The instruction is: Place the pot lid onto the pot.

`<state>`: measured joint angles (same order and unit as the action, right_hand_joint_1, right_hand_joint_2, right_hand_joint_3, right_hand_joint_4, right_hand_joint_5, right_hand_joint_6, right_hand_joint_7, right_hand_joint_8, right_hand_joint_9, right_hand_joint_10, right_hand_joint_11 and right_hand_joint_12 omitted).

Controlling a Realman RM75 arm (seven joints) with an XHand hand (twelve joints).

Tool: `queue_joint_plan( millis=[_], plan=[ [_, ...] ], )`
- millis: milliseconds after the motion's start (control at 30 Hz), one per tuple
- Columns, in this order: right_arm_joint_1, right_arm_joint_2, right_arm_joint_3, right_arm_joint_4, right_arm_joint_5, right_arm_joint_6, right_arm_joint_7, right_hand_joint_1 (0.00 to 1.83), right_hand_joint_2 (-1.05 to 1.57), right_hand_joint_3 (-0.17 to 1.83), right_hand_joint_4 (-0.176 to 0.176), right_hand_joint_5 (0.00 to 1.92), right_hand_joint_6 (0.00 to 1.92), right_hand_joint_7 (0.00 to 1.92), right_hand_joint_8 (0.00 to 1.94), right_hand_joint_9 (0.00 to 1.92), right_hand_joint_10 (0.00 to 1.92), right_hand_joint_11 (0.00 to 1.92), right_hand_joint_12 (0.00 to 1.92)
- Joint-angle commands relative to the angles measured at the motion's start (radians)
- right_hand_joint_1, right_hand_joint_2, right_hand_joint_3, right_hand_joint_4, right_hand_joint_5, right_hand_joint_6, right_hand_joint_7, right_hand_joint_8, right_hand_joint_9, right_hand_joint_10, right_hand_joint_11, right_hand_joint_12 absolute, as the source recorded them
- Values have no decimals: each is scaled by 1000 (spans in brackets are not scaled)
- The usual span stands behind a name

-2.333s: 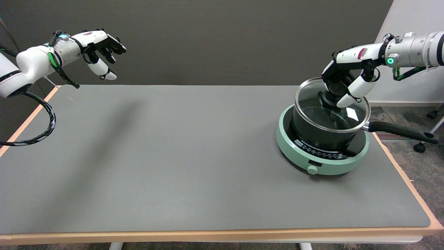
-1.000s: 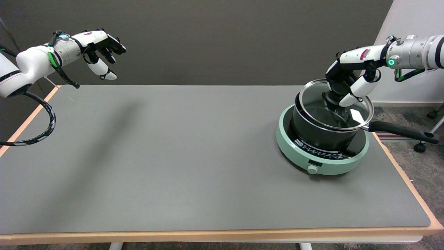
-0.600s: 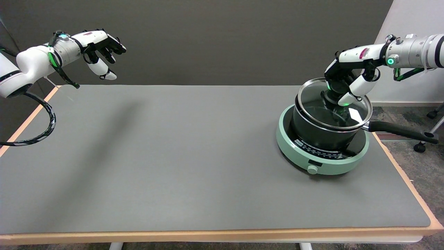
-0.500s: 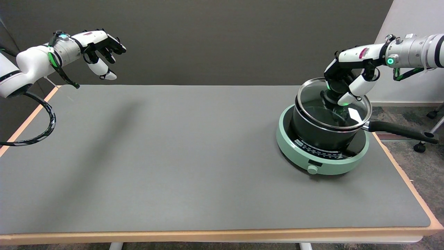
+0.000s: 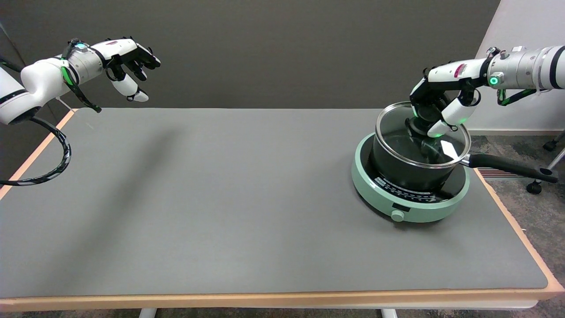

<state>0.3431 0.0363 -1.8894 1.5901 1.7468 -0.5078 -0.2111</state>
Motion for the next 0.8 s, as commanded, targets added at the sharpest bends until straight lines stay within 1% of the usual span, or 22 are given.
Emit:
queue_joint_plan(
  millis=[33, 167, 200, 267, 333, 400, 433, 467, 500, 533, 567, 667, 800],
  plan=[
    [-13, -9, 1, -5, -5, 3, -1, 1196, 1064, 272, -45, 723, 1345, 945, 1198, 868, 1375, 648, 1621],
    [-15, -11, 0, -6, -6, 3, -1, 1197, 1049, 299, -48, 727, 1345, 950, 1195, 864, 1394, 635, 1629],
    [-15, -12, -1, -7, -6, 3, -1, 1195, 1066, 268, -45, 722, 1345, 944, 1199, 869, 1371, 652, 1616],
    [-15, -13, -1, -9, -6, 4, 0, 1197, 1052, 294, -47, 726, 1345, 949, 1195, 866, 1389, 640, 1625],
    [-15, -13, 1, -14, -5, 4, -1, 1195, 1071, 262, -45, 719, 1348, 942, 1202, 870, 1370, 652, 1621],
    [-12, -14, 2, -19, -6, -1, -1, 1197, 1066, 267, -48, 723, 1337, 944, 1201, 854, 1374, 614, 1662],
    [-11, -15, 3, -20, -6, -2, -1, 1284, 1008, 322, 74, 719, 1107, 925, 1195, 850, 1310, 569, 1718],
    [-10, -15, 3, -21, -6, -4, -1, 1353, 960, 366, 176, 715, 895, 911, 1187, 853, 1252, 522, 1768],
    [-9, -15, 3, -21, -6, -4, -1, 1353, 975, 332, 176, 722, 836, 912, 1171, 859, 1197, 488, 1778],
    [-9, -15, 3, -22, -6, -5, -1, 1240, 857, 568, 176, 731, 772, 912, 930, 859, 1139, 450, 1772],
    [-9, -15, 3, -23, -6, -6, -1, 1108, 704, 866, 176, 737, 713, 912, 648, 858, 1091, 416, 1757],
    [-8, -17, 3, -23, -6, -8, -1, 1092, 682, 873, 176, 737, 653, 913, 574, 865, 1017, 363, 1732],
    [-8, -17, 3, -23, -6, -10, -1, 1079, 664, 874, 176, 732, 603, 911, 531, 864, 964, 348, 1702]
  ],
)
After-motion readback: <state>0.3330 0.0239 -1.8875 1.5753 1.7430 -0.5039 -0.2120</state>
